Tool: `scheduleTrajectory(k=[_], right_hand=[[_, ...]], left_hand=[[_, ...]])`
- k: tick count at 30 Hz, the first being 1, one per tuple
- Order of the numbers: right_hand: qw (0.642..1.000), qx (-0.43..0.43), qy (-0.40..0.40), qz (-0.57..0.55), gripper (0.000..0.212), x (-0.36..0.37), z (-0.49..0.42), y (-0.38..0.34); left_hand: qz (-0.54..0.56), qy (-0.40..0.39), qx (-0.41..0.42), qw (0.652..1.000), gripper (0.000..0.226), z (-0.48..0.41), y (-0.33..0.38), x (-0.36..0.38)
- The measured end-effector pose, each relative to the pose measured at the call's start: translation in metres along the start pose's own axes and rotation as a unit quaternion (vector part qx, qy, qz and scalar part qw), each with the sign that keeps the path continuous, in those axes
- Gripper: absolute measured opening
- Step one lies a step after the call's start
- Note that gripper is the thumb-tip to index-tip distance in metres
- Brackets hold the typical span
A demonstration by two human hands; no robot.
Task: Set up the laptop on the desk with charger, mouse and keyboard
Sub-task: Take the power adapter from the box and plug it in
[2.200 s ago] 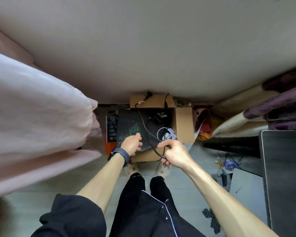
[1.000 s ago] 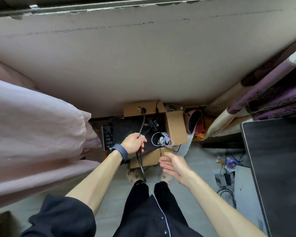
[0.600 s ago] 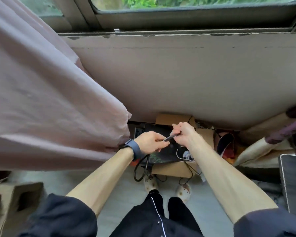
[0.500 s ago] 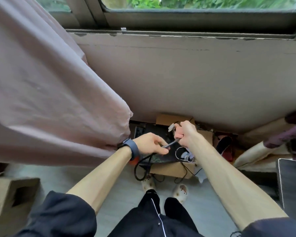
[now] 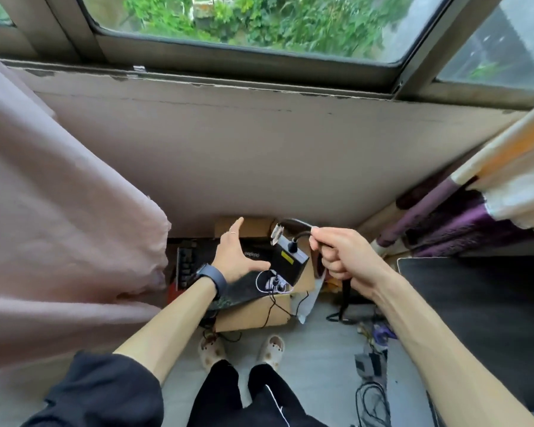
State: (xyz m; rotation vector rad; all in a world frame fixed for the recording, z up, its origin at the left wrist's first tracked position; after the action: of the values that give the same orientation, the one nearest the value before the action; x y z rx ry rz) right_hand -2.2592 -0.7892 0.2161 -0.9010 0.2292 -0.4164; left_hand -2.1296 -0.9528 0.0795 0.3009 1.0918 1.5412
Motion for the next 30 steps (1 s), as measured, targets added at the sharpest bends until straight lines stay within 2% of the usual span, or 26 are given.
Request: scheduleTrajectory(k=[2, 4, 7, 9, 13, 14, 17, 19, 23, 26, 30], right_hand=[[0.999, -0.010, 0.023, -0.030, 0.034, -0.008, 0.026, -0.005], [0.996, -0.028, 0.042, -0.077, 0.033, -0.013, 0.051, -0.012], [0.980, -0.069, 0.090, -0.166, 0.032, -0.023, 0.092, -0.024], [0.964, -0.104, 0.117, -0.215, 0.032, -0.029, 0.119, -0.030], [0.928, -0.151, 0.159, -0.301, 0.032, -0.045, 0.162, -0.031], [0.920, -0.160, 0.170, -0.316, 0.032, -0.050, 0.172, -0.029], [0.903, -0.173, 0.232, -0.317, 0.032, -0.071, 0.207, -0.012], [0.894, -0.172, 0.286, -0.299, 0.030, -0.087, 0.228, 0.005], [0.881, -0.120, 0.386, -0.247, 0.029, -0.108, 0.266, 0.059], [0.874, -0.082, 0.420, -0.229, 0.032, -0.109, 0.287, 0.104], [0.876, -0.059, 0.427, -0.216, 0.032, -0.109, 0.304, 0.158]], left_hand=[[0.053, -0.058, 0.022, 0.997, 0.135, -0.005, 0.017, 0.024], [0.103, -0.110, 0.004, 0.988, 0.136, -0.006, 0.021, 0.047], [0.115, -0.205, -0.052, 0.971, 0.119, -0.004, 0.011, 0.087], [0.079, -0.257, -0.054, 0.962, 0.096, -0.005, 0.007, 0.112], [0.028, -0.269, 0.007, 0.963, 0.021, -0.012, 0.021, 0.142], [0.000, -0.285, 0.021, 0.958, 0.014, -0.009, 0.024, 0.151], [-0.084, -0.316, 0.087, 0.941, 0.010, 0.010, 0.036, 0.174], [-0.082, -0.296, 0.109, 0.946, 0.009, 0.024, 0.048, 0.178], [-0.063, -0.274, 0.126, 0.951, 0.030, 0.055, 0.091, 0.188], [-0.067, -0.317, 0.137, 0.936, 0.038, 0.087, 0.123, 0.217], [-0.091, -0.391, 0.116, 0.909, 0.027, 0.137, 0.143, 0.272]])
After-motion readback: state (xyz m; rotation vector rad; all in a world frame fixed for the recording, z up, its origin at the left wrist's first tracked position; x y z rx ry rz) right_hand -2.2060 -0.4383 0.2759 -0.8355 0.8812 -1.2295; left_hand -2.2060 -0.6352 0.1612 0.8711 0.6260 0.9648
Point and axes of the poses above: each hand's wrist, its own z-axis away from the middle knuckle, its own x-axis out of the palm, y = z × x, the point moved 6 cm from there along -z, towards the middle knuckle, and after that the axes turned 6 degrees about -y, right-handed, at the moved point
